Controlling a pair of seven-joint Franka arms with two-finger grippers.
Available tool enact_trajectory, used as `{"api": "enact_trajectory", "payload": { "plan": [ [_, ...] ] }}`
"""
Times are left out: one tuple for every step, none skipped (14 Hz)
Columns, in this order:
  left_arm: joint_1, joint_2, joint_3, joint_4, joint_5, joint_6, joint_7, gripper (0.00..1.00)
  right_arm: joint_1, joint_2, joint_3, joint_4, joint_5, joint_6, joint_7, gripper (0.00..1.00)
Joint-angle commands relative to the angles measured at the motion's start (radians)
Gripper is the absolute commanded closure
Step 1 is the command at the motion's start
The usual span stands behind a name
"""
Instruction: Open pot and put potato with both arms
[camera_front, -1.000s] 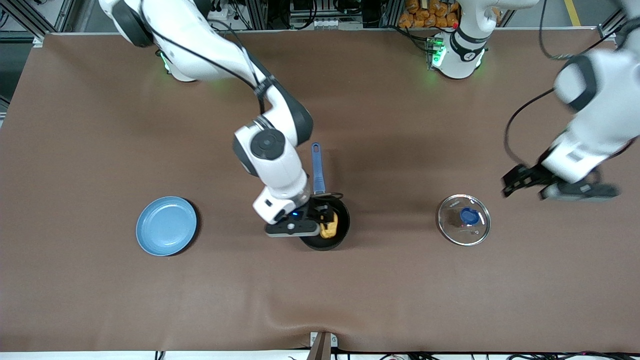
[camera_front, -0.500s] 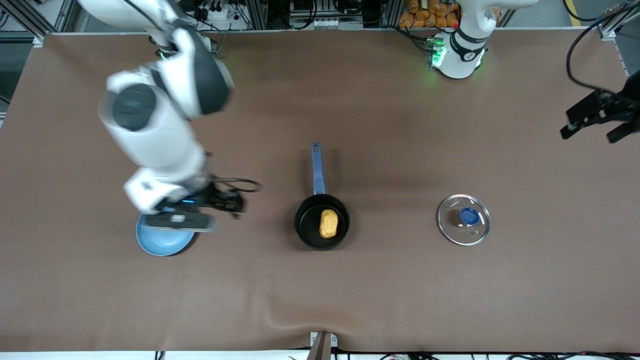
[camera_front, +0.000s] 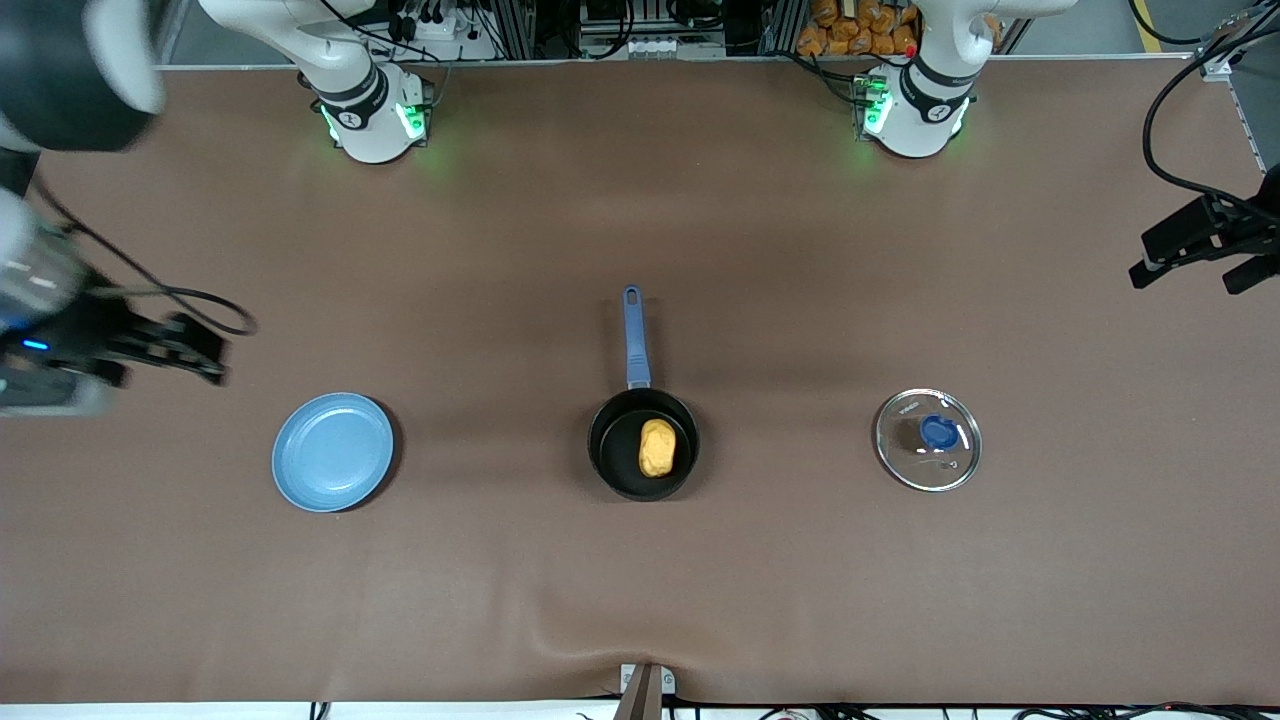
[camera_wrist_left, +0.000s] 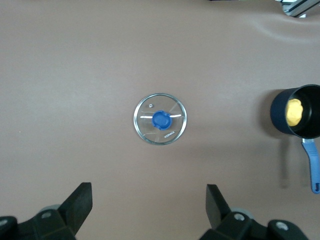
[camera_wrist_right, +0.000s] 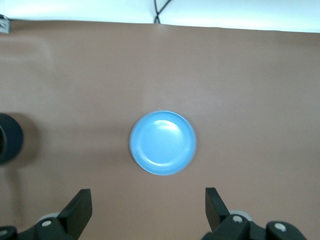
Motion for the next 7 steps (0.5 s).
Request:
{"api": "enact_trajectory", "payload": {
  "plan": [
    [0.0, 0.013, -0.002, 0.039, 0.039, -0.027, -0.002, 0.0, -0.095, -0.049, 0.026, -0.048, -0.012, -0.011, -0.15, 0.0],
    [-0.002, 0.013, -0.003, 0.041, 0.039, -0.027, -0.004, 0.0, -0.1, -0.054, 0.026, -0.066, -0.011, -0.014, -0.157, 0.0],
    [-0.012, 0.013, -0.002, 0.039, 0.041, -0.029, -0.007, 0.0, -0.101, -0.071, 0.026, -0.089, -0.012, -0.014, -0.157, 0.0],
    [-0.005, 0.004, -0.011, 0.036, 0.071, -0.027, -0.005, 0.0, -0.107, -0.092, 0.024, -0.122, -0.012, -0.014, -0.157, 0.0],
    [0.003, 0.001, -0.017, 0.033, 0.083, -0.027, 0.007, 0.0, -0.118, -0.103, 0.026, -0.146, -0.012, -0.012, -0.157, 0.0],
    [0.03, 0.004, -0.064, 0.035, 0.085, -0.027, 0.007, 0.0, -0.124, -0.103, 0.026, -0.164, -0.012, -0.011, -0.158, 0.0],
    [0.108, 0.01, -0.157, 0.035, 0.084, -0.027, -0.001, 0.0, -0.135, -0.105, 0.026, -0.19, -0.008, 0.005, -0.164, 0.0]
  ]
}}
